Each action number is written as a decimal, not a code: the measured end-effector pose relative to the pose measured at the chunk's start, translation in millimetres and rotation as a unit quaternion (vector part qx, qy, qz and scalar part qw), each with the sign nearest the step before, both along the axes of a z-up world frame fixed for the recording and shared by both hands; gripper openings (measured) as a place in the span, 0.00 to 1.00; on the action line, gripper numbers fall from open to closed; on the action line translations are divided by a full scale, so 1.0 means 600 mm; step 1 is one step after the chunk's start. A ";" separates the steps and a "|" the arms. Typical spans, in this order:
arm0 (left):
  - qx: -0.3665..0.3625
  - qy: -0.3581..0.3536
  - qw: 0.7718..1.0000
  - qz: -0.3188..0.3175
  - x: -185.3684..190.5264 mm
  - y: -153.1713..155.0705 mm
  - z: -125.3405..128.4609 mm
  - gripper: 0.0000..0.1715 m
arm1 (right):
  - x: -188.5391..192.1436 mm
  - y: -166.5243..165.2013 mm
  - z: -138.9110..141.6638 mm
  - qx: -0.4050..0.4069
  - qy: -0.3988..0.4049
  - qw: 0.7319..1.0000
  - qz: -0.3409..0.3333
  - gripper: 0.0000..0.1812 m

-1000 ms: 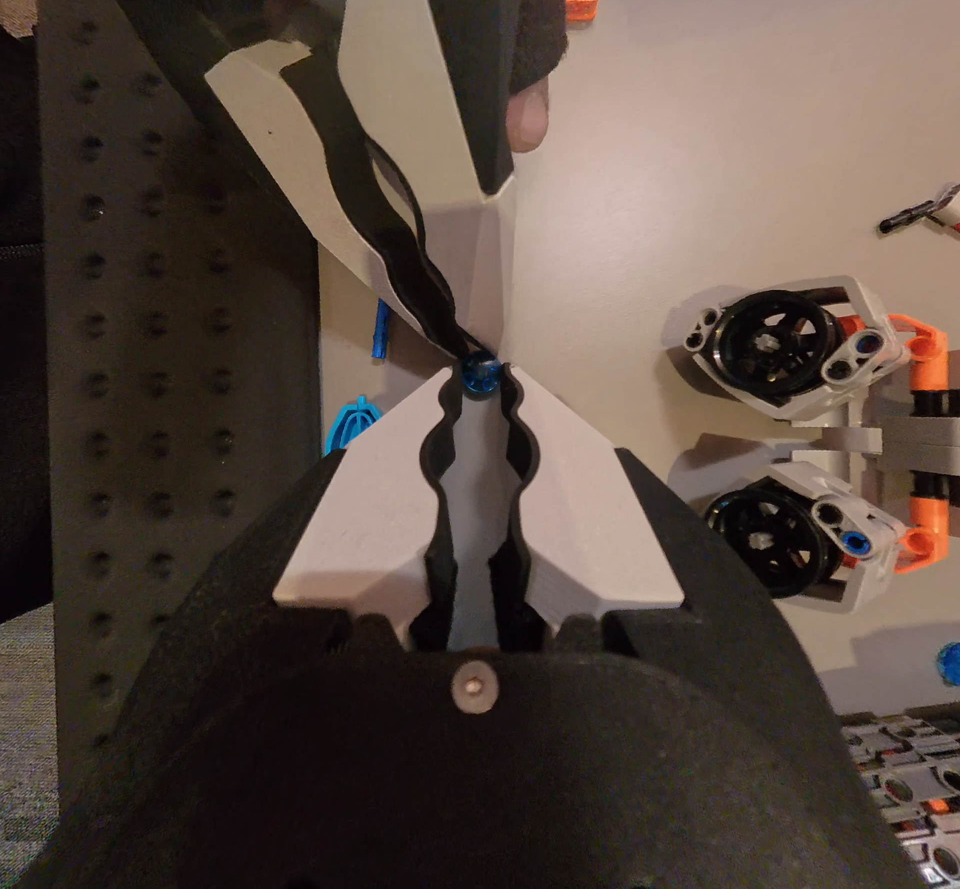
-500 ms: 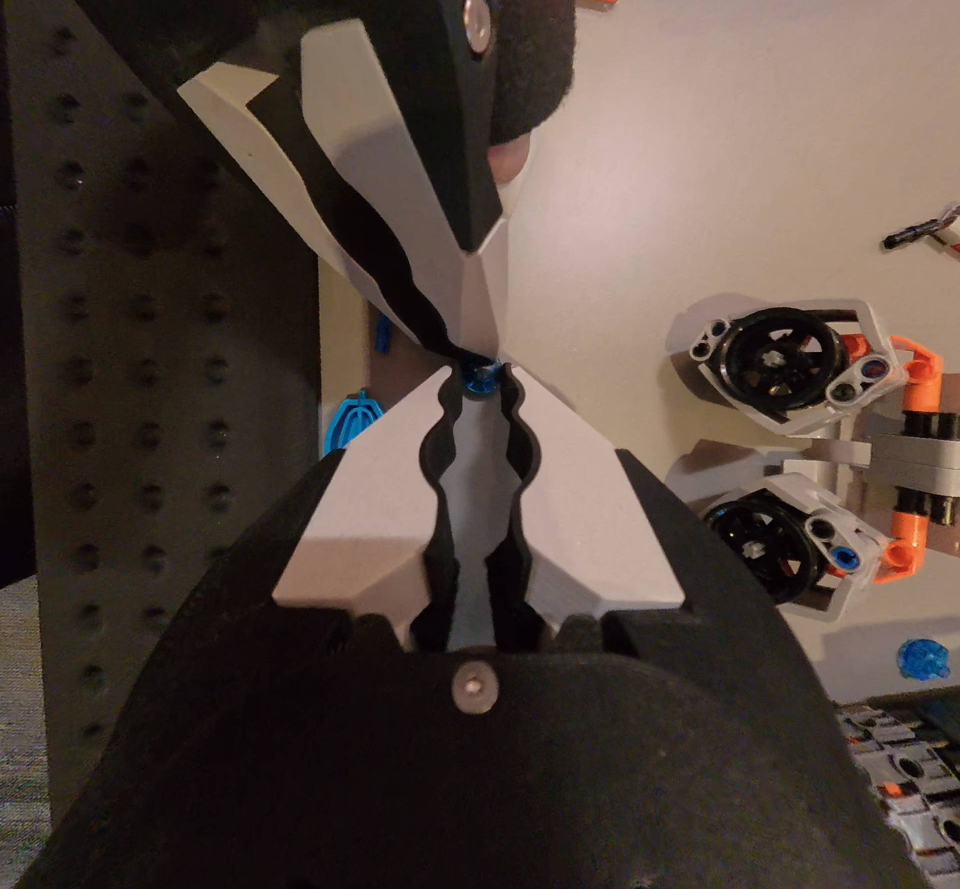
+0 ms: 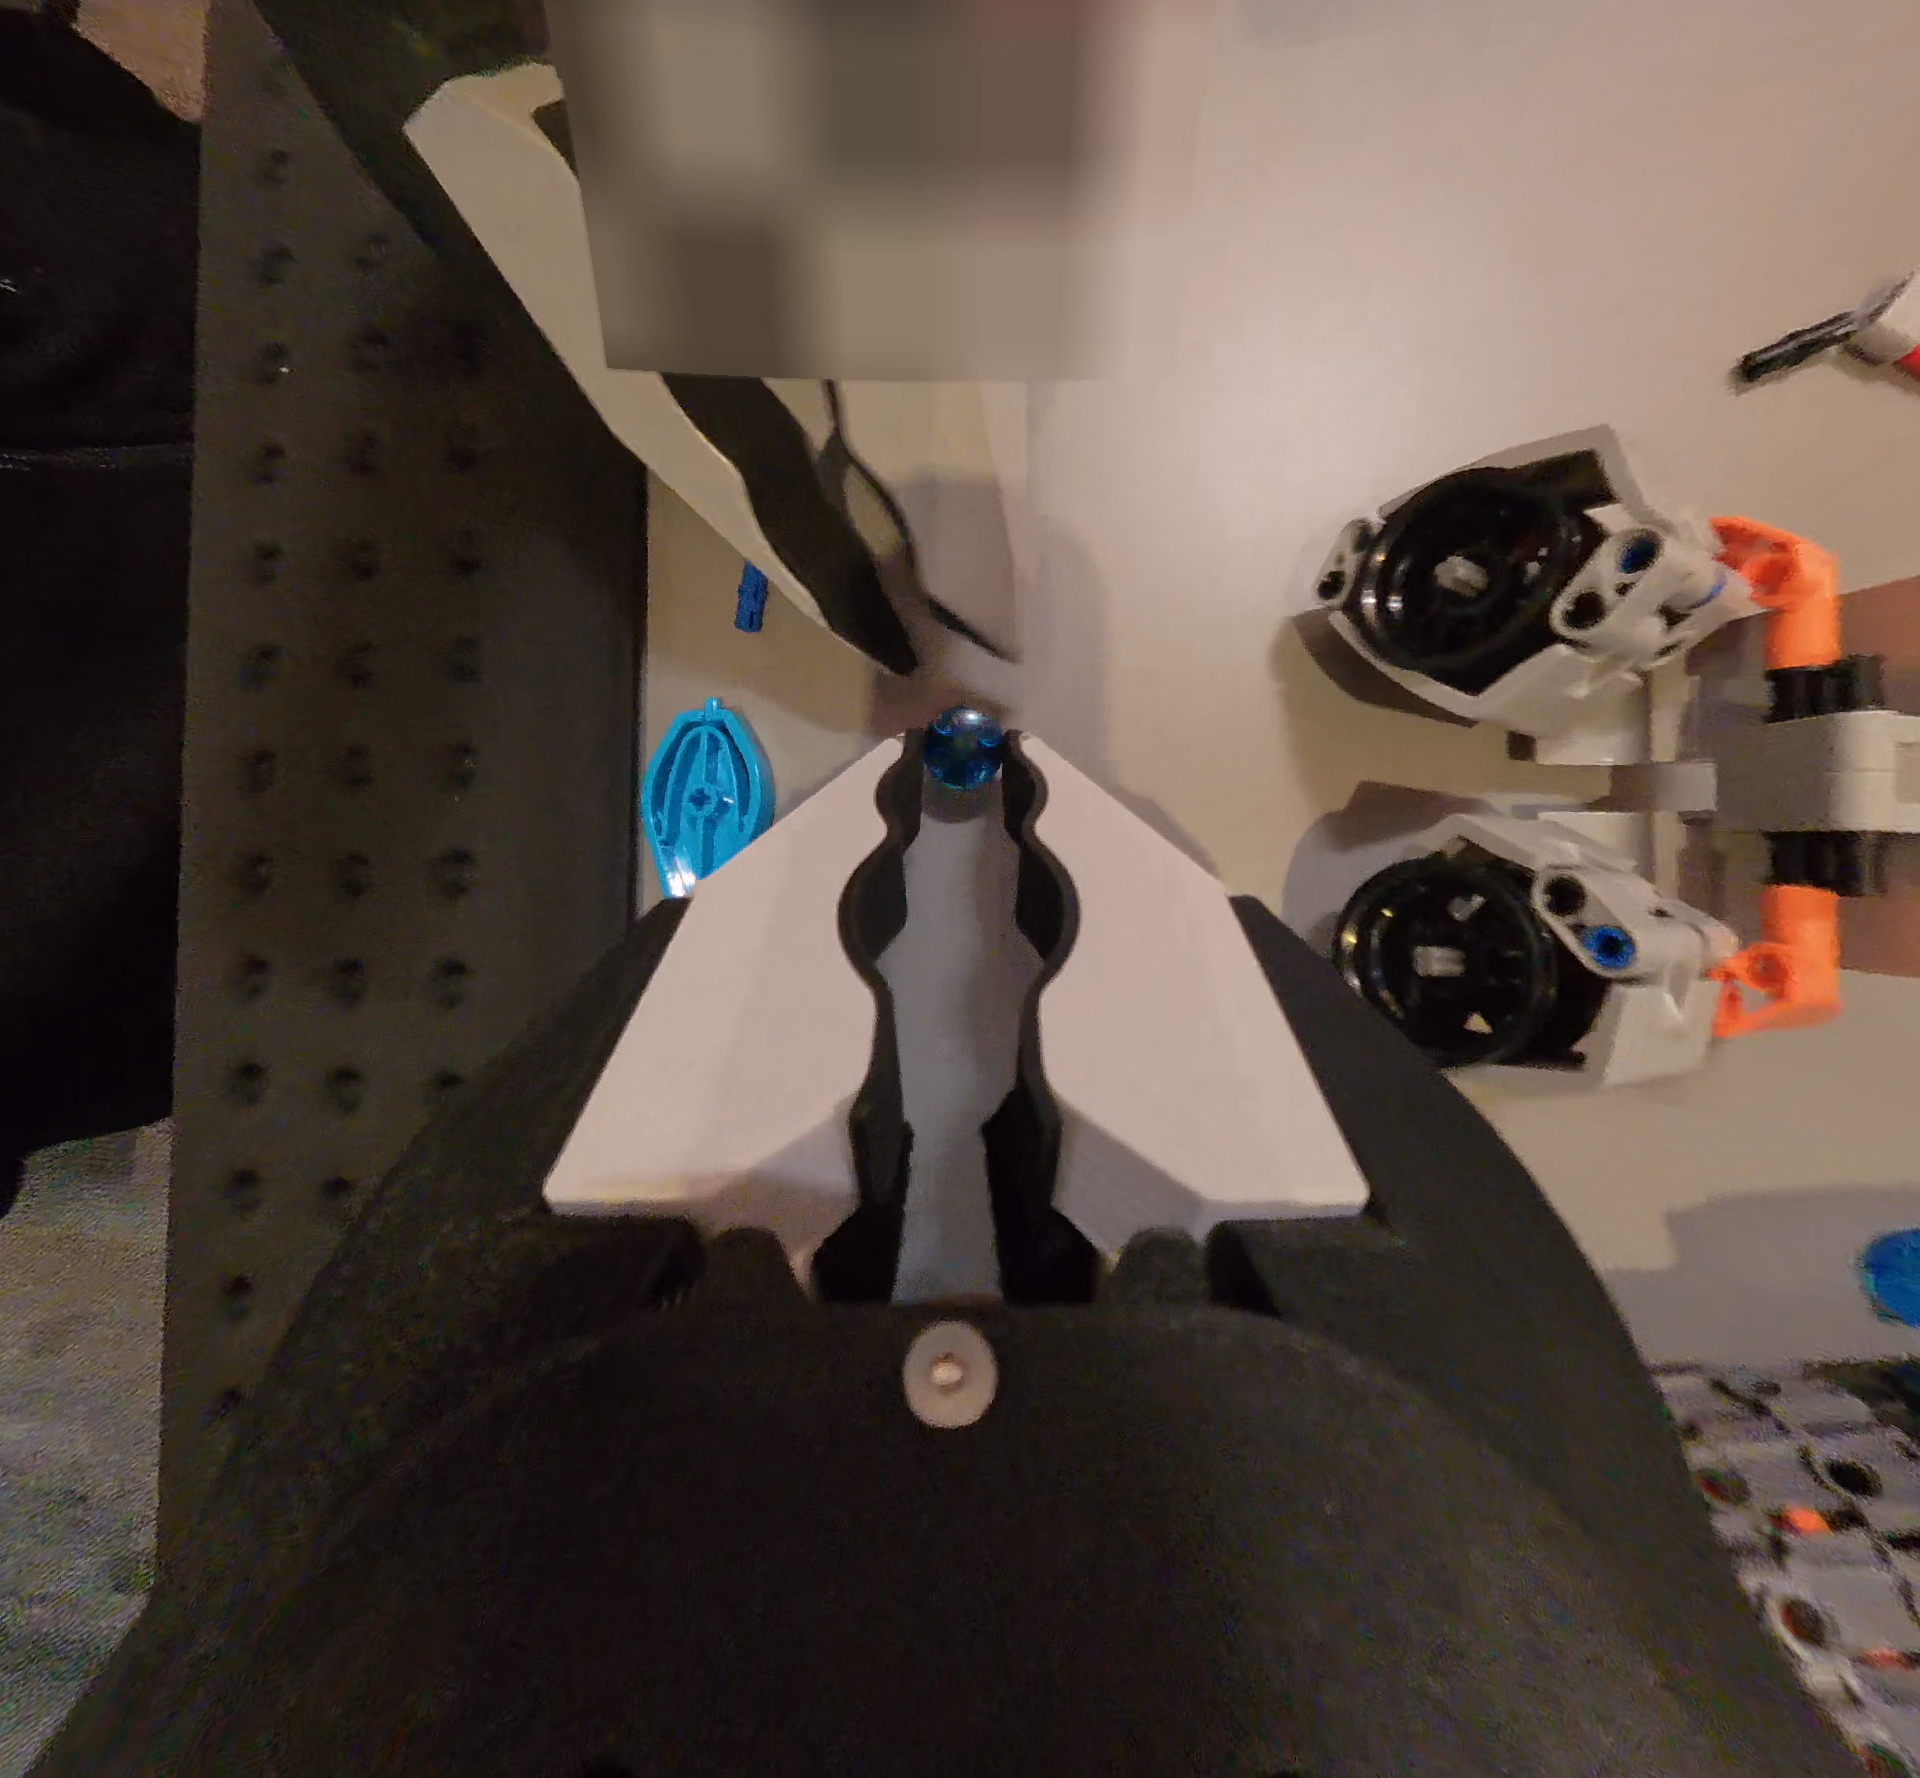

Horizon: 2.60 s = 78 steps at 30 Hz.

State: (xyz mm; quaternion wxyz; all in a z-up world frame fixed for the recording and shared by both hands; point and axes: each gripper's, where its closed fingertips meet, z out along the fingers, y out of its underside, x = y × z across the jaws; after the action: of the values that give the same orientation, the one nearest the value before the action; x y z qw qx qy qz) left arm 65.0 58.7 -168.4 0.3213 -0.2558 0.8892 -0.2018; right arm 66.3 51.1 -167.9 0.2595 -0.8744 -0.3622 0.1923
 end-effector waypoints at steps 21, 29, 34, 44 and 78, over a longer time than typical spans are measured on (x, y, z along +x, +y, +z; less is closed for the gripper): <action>-0.039 -0.186 0.981 0.026 0.011 0.019 0.117 0.03 | -0.016 0.027 0.131 0.050 0.278 0.959 -0.030 0.09; -0.142 -0.172 0.973 0.054 0.013 0.024 0.139 0.03 | -0.003 0.041 0.139 0.227 0.072 0.971 -0.011 0.09; -0.164 -0.166 0.971 0.061 0.015 0.029 0.140 0.03 | -0.006 0.043 0.140 0.288 -0.015 0.957 0.011 0.03; -0.107 -0.198 0.972 0.067 0.013 0.042 0.143 0.03 | -0.005 0.033 0.141 0.263 0.009 0.965 0.012 0.05; 0.193 -0.255 0.947 0.010 0.019 0.041 0.134 0.11 | 0.006 0.043 0.125 0.199 0.062 0.978 -0.030 0.07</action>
State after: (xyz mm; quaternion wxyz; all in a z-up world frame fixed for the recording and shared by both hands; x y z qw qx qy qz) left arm 76.2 83.3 -88.1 0.5826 -0.1373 0.7970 -0.0813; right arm 69.9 76.6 -92.6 0.4554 -0.8024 -0.3499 0.1621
